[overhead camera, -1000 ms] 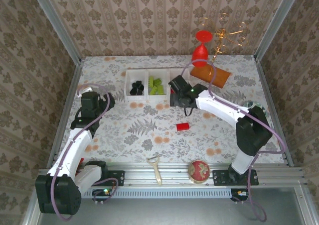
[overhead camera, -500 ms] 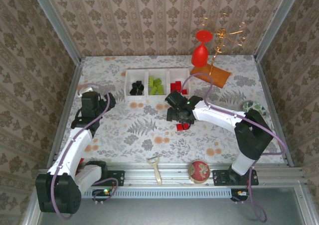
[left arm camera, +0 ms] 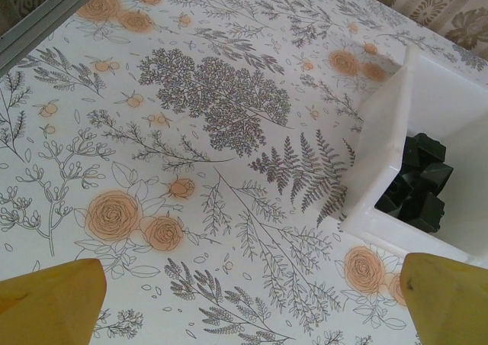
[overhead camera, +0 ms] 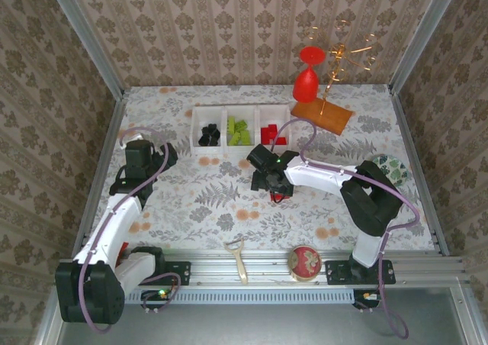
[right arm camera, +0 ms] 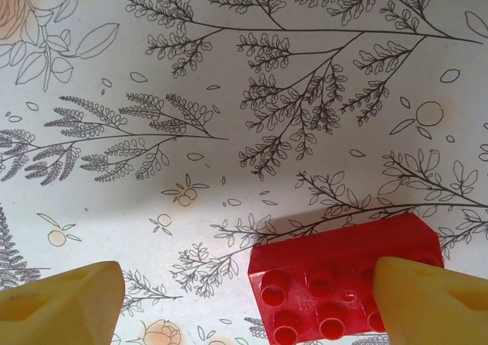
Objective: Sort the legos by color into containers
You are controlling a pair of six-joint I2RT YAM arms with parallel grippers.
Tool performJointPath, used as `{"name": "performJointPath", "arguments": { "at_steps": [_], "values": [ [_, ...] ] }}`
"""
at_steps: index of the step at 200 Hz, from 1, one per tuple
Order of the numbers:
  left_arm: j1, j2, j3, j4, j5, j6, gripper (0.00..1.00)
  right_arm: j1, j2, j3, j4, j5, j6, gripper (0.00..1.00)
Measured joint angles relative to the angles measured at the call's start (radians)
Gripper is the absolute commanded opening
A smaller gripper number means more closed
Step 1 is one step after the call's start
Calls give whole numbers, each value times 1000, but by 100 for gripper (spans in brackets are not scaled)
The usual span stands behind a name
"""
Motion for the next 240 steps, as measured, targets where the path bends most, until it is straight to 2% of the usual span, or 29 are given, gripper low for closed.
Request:
{"name": "performJointPath", "arguments": {
  "at_steps": [78, 147, 240],
  "values": [
    [0, 34, 0, 24, 4, -1, 100, 5, -3, 37, -60, 27, -5, 87],
    [0, 60, 0, 39, 27, -3, 100, 61, -92, -17, -130, 41, 64, 87],
    [0, 60, 0, 48, 34, -6, 100, 69, -68, -77, -94, 31, 106, 85]
  ]
}}
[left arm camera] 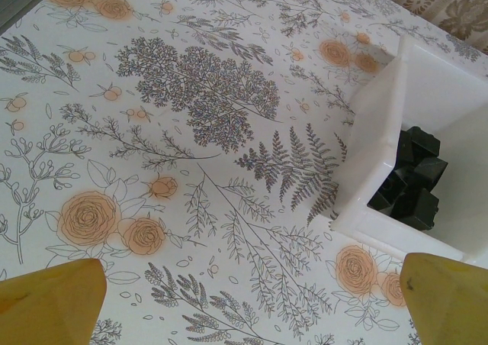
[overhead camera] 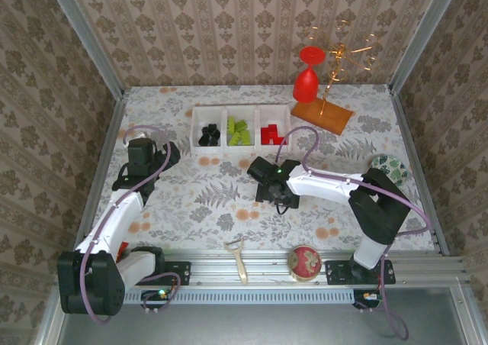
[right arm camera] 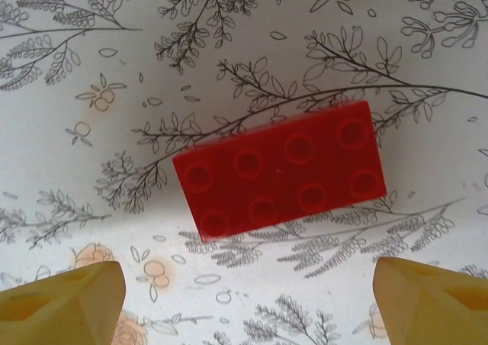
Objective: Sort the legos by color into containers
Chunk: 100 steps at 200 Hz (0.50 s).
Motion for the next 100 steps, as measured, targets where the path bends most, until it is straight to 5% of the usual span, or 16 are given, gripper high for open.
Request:
{"name": "performJointPath", "arguments": {
  "at_steps": [100],
  "values": [
    [6, 0, 0, 0, -1, 0, 100, -38, 138, 108, 44, 21, -71, 82]
  ]
}}
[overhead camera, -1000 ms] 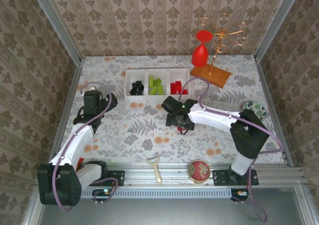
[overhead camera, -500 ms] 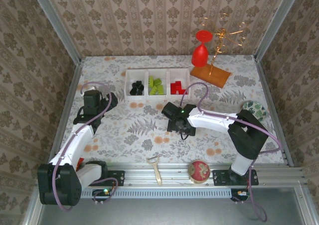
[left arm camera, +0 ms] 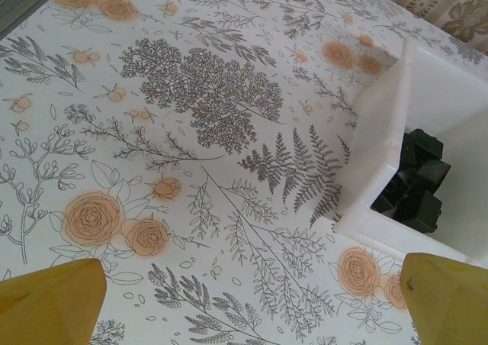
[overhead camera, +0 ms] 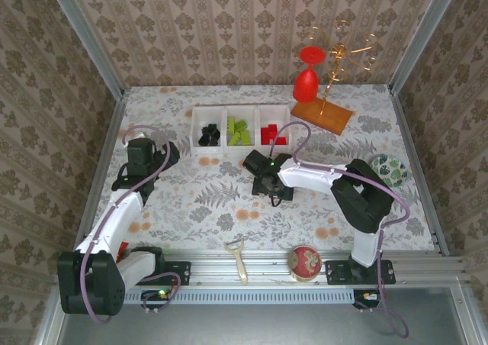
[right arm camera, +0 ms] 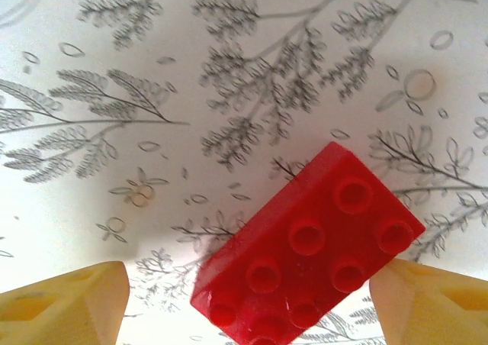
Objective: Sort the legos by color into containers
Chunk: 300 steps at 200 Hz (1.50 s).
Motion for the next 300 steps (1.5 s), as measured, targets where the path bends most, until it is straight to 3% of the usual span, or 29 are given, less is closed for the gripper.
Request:
{"name": "performJointPath", "arguments": {
  "at_steps": [105, 171, 220, 300],
  "values": [
    [0, -4, 0, 0, 0, 0, 100, -17, 68, 50, -7, -8, -71, 56],
    [0, -9, 0, 0, 0, 0, 100, -17, 69, 61, -9, -14, -114, 27],
    [6, -27, 0, -3, 0, 0, 100, -42, 71, 153, -50, 16, -203, 24],
    [10, -31, 0, -12, 0, 0, 100, -181, 82, 432, -60, 143, -432, 26]
  ]
}}
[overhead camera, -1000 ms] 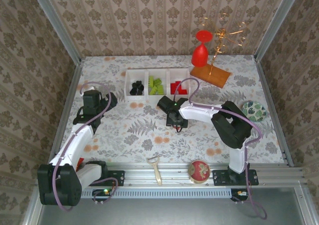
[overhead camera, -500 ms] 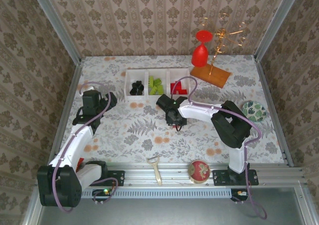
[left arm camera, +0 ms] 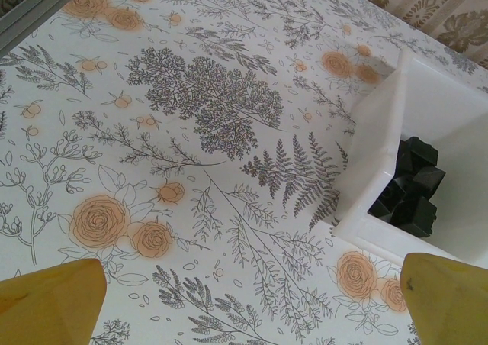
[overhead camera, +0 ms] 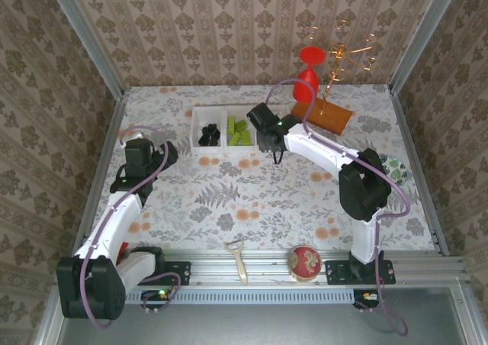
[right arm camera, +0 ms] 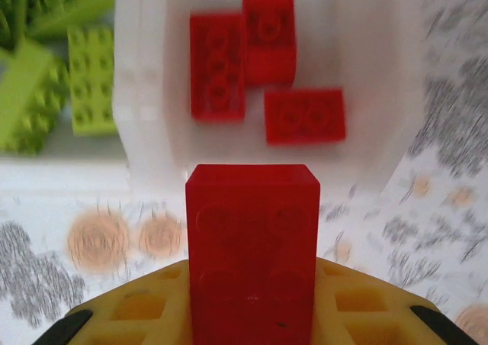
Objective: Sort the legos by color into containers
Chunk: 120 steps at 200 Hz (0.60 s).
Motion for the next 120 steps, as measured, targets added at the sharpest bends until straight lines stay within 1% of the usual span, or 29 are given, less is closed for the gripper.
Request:
{"name": "performJointPath", "arguments": {
  "at_steps": [23, 60, 89, 120],
  "values": [
    [3, 0, 0, 0, 0, 0, 100, -29, 43, 92, 23, 30, -63, 26],
    [3, 0, 0, 0, 0, 0, 100, -63, 150, 190, 54, 47, -137, 30],
    [3, 0, 0, 0, 0, 0, 100, -81, 230, 245, 57, 47, -178, 33],
    [3, -2, 0, -1, 0, 0, 100, -90, 278, 274, 52, 55, -205, 36]
  ]
}}
